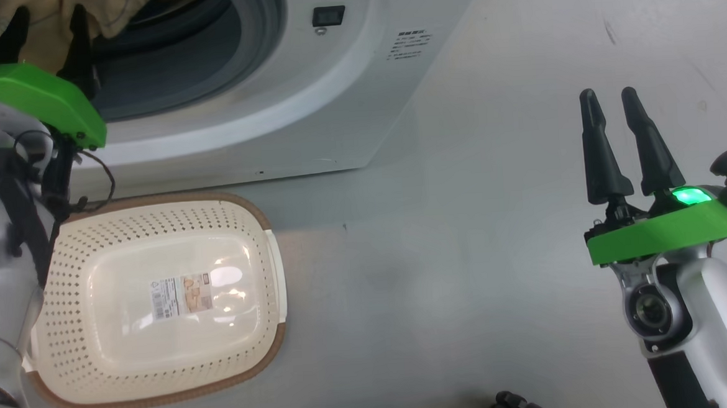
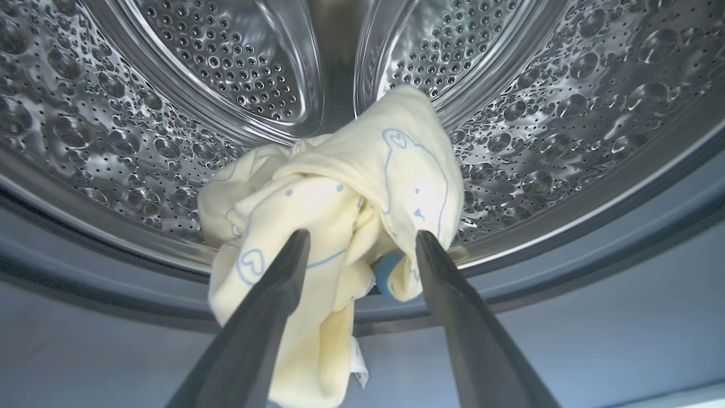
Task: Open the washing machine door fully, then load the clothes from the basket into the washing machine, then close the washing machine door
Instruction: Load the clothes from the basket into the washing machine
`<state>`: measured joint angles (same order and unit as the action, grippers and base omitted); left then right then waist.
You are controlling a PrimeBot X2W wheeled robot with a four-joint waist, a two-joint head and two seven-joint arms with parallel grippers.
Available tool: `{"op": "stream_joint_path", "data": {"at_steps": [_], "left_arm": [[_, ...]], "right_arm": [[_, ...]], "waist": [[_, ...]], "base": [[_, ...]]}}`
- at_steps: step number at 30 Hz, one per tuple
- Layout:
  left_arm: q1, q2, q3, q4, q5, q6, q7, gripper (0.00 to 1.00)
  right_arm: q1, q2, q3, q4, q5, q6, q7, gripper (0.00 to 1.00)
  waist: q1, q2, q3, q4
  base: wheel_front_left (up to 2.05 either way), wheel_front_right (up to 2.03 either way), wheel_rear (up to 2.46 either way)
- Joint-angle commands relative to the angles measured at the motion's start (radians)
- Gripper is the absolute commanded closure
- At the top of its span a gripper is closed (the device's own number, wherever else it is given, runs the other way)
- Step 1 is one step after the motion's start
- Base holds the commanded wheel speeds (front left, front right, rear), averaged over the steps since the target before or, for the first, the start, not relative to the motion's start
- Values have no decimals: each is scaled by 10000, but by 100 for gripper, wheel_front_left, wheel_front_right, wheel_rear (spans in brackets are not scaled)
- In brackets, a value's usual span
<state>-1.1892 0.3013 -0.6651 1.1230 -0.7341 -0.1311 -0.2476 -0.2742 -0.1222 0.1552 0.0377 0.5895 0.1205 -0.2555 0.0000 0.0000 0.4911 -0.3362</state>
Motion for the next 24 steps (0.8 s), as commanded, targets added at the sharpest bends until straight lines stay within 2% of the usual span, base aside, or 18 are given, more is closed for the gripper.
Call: {"op": "stream_joint_path", "data": {"at_steps": [1,8,24], "left_arm": [[-139,338,143,-329,-94,4,-127,0],[543,356,792,-1292,-24,4,-138,0],[3039,-285,2500,-2876,1088,4,-140,0]], "right_arm": [[28,-230,49,-278,-32,102,-63,0],[82,-411,-32,-276,-81,102,-63,0],[496,-856,-152,-124,-151,102,-63,0]], "waist": [[0,0,-68,77],[0,0,-342,372],[0,0,-1420,1078]], "base": [[0,0,0],[0,0,0],[0,0,0]]}}
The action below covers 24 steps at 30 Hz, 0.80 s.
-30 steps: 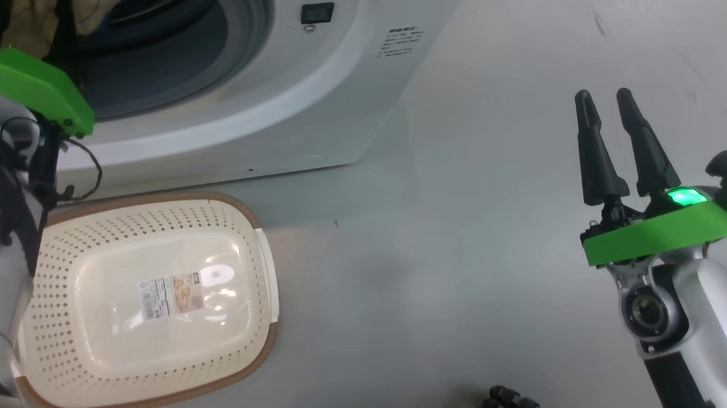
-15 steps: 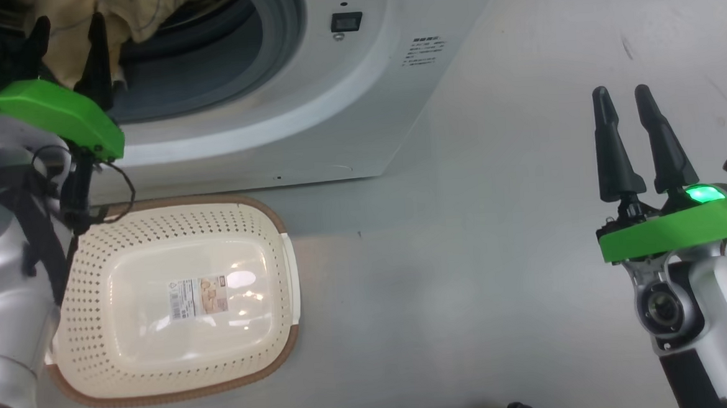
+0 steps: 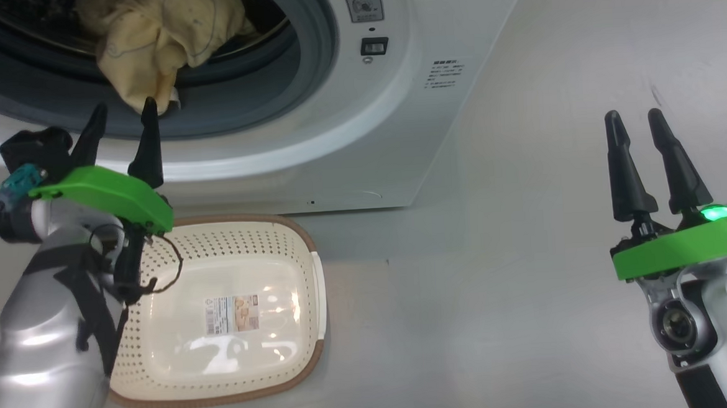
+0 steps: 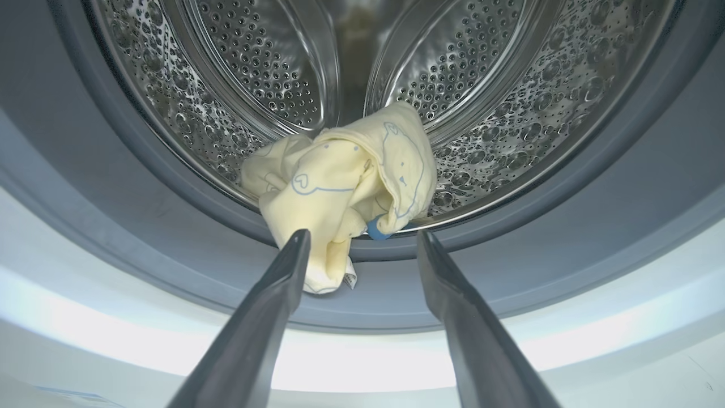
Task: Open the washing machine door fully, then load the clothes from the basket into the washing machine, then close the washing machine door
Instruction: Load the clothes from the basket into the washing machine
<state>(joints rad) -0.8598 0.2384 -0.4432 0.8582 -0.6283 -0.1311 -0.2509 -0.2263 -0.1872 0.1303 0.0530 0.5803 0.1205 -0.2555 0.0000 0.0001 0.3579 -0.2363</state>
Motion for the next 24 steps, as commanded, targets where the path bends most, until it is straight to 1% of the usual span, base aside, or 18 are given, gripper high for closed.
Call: {"op": "stream_joint_path", "data": {"at_steps": [1,7,13,24], "left_arm": [[-79,321,380,-319,98,4,-108,0],[965,145,1027,-896,605,4,-108,0],[1953,-156,1643,-1498,1057,4,-108,0],[3232,-424,2347,-2398,1696,4,-108,0]], "right_arm": [[58,-232,86,-261,-59,102,-63,0],[361,-393,-30,-218,-67,102,-63,0],[654,-498,-201,-213,-81,102,-63,0],[1059,-638,-439,-201,-112,102,-63,0]], "waist": [[0,-1,-174,116],[0,-1,-633,364],[0,-1,-975,600],[0,-1,-1480,921]], "base": [[0,0,0],[0,0,0],[0,0,0],[0,0,0]]}}
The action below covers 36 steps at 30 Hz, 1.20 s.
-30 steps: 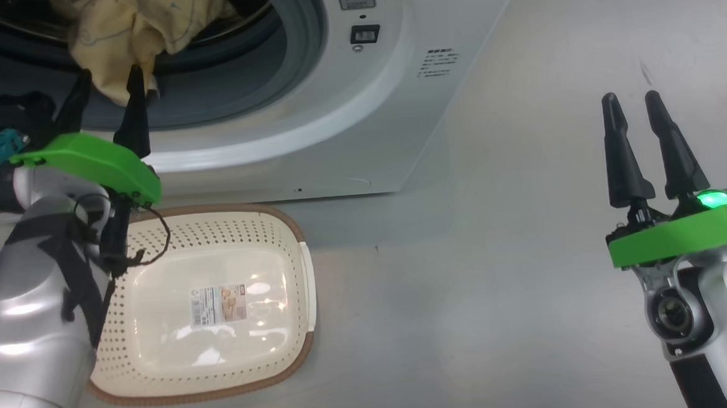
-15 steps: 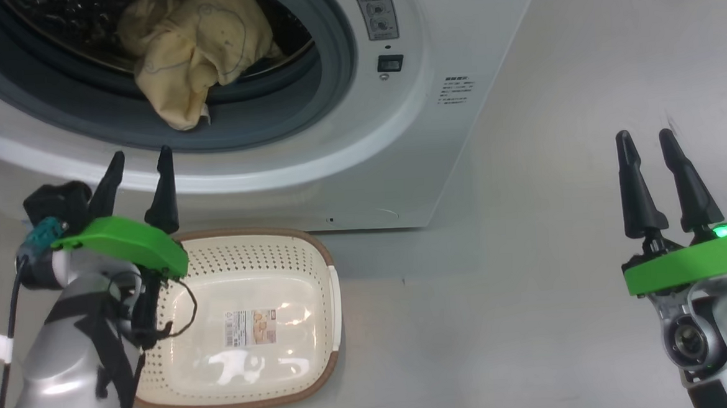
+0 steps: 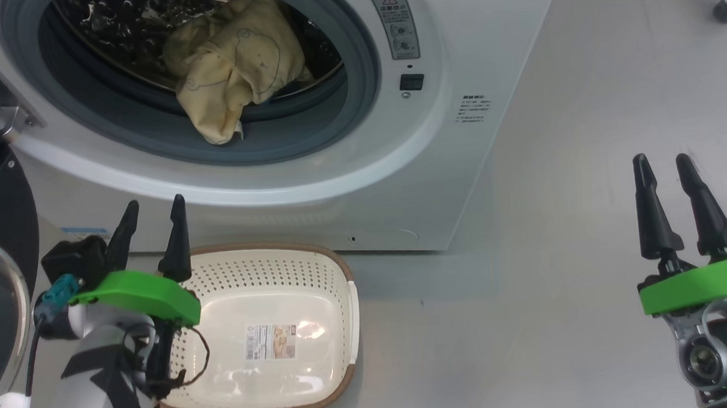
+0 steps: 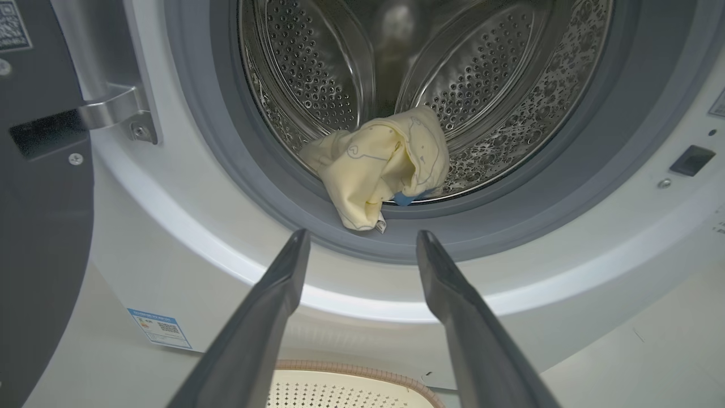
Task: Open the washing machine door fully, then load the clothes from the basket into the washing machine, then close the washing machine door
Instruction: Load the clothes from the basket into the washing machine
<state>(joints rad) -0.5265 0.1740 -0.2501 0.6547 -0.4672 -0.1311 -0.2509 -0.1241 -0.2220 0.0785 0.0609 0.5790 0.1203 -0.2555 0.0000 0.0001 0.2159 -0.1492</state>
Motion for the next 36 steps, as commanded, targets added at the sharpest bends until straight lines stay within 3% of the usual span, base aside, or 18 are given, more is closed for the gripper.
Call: {"op": "stream_joint_path", "data": {"at_steps": [1,36], "left_arm": [[-3,209,499,-441,129,4,-108,0],[3808,186,2438,-4222,1460,4,-109,0]], "right_arm": [[77,-304,56,-285,-98,104,-63,0],[1284,-597,-464,-368,-155,104,-63,0]], "waist": [[0,-1,-88,68],[0,-1,-1152,393]], "base": [[0,0,0],[0,0,0]]}}
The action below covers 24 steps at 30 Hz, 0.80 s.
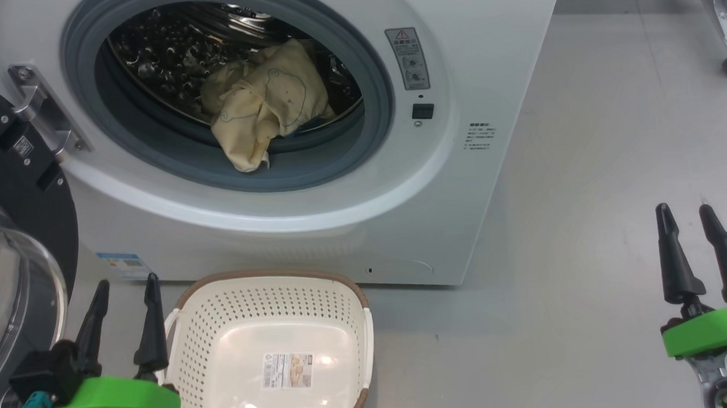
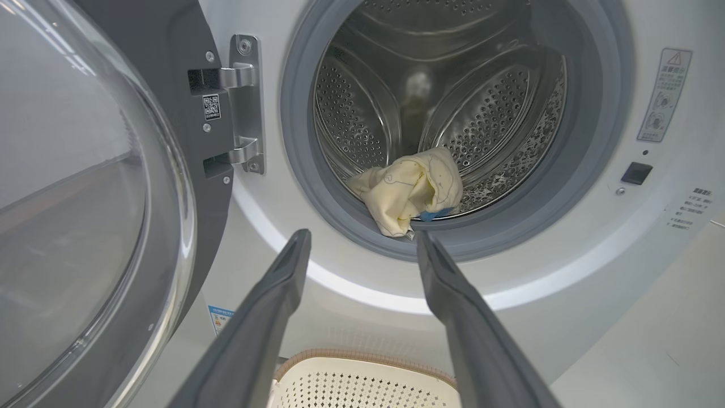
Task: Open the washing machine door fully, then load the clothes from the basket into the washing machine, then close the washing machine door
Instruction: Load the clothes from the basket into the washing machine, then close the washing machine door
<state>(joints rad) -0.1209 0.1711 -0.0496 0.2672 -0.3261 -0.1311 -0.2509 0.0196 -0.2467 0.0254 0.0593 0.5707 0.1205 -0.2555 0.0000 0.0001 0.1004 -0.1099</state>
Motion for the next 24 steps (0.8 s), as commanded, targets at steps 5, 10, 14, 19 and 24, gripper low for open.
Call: {"op": "stream_joint_path", "data": {"at_steps": [5,10,14,19,24], "left_arm": [[-153,222,477,-467,-1,4,-109,0],[-92,171,469,-549,-19,4,-109,0],[-18,143,412,-538,-157,4,-109,0],[34,139,393,-550,-166,4,-109,0],[54,109,433,-611,-94,4,-109,0]], "right_arm": [[-124,-351,65,-368,-78,102,-63,0],[-101,-348,69,-372,-78,102,-63,0],[-88,-351,91,-362,-70,102,-63,0],[-52,-361,101,-382,-56,102,-63,0],[-39,-364,91,-419,-64,102,-63,0]], "waist": [[0,-1,8,-10],[0,-1,-4,-24],[0,-1,-39,-39],[0,-1,-65,-35],[0,-1,-55,-15]], "base": [[0,0,0],[0,0,0],[-7,7,0],[-62,62,0],[-130,130,0]]}}
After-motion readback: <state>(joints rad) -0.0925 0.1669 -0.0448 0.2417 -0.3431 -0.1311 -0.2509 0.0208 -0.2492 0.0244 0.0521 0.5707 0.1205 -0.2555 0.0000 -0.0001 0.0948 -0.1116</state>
